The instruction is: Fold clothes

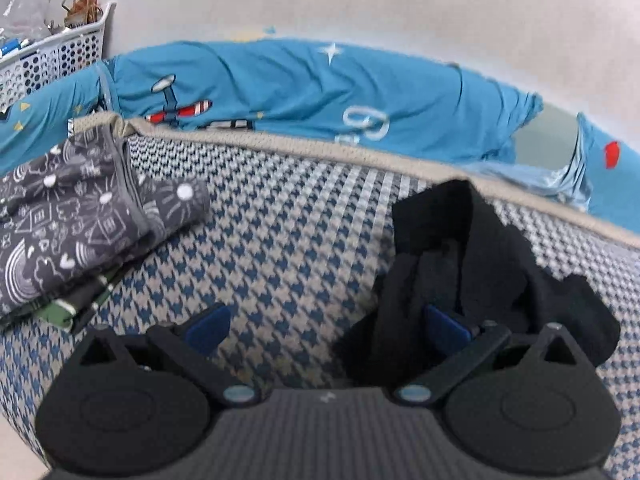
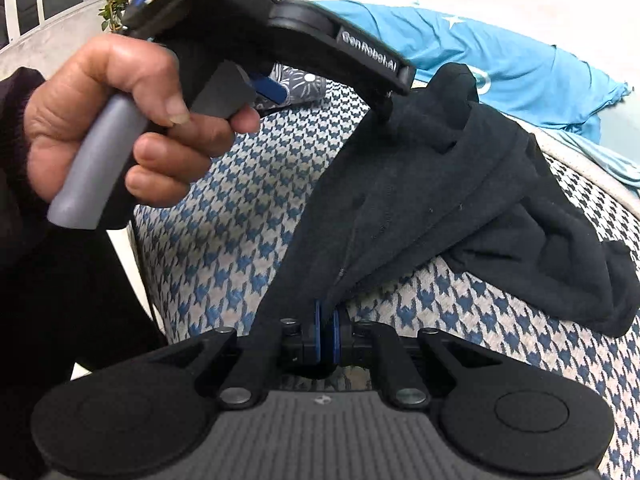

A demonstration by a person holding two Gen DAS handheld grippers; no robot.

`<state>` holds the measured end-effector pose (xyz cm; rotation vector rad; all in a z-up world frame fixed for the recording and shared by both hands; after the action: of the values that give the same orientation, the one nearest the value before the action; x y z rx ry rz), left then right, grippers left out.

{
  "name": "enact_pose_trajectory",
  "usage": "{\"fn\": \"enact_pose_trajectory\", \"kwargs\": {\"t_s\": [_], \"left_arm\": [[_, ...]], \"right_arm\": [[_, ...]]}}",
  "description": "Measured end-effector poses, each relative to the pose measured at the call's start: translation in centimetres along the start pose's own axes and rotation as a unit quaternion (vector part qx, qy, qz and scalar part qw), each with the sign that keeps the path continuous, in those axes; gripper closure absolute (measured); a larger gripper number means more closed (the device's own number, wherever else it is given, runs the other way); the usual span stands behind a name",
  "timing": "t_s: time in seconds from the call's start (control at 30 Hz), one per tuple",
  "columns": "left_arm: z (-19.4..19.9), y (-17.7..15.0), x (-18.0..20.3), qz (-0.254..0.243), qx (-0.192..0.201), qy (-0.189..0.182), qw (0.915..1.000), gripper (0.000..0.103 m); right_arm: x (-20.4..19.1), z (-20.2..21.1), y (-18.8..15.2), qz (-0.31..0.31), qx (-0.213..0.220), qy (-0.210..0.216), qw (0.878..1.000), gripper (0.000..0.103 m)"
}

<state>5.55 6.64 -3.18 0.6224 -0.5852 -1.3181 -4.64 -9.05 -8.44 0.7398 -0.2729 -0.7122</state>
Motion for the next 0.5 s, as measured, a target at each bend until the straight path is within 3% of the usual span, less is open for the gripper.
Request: {"fn": "enact_pose_trajectory", "kwargs": {"t_s": [0.3,0.5], "left_arm": [[-1.9,-2.0,-0.6,-0.011,-0.05,0.02,0.9985,0.0],[-2.5,-2.5,-0.6,-0.014,-0.064,0.02,0.9977,0.0]], "right_arm": [[2.6,2.7,1.8,-0.044,0.043,-0.011,0.998,0.085],[3.9,3.6,3.6,-0.068,0.075,-0.023,0.995,0.07]]}}
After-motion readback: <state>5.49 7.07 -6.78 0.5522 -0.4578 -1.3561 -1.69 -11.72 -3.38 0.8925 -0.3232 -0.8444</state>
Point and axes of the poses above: each gripper's, at about its wrist camera, not at the fingertips, and z roughly against the way its jaws point, x to its right, y to its top, the point moved 9 cm from there along -z, roughly the way its jaws point, and after that the axes turned 1 degree about -z, right-handed, at the moved point
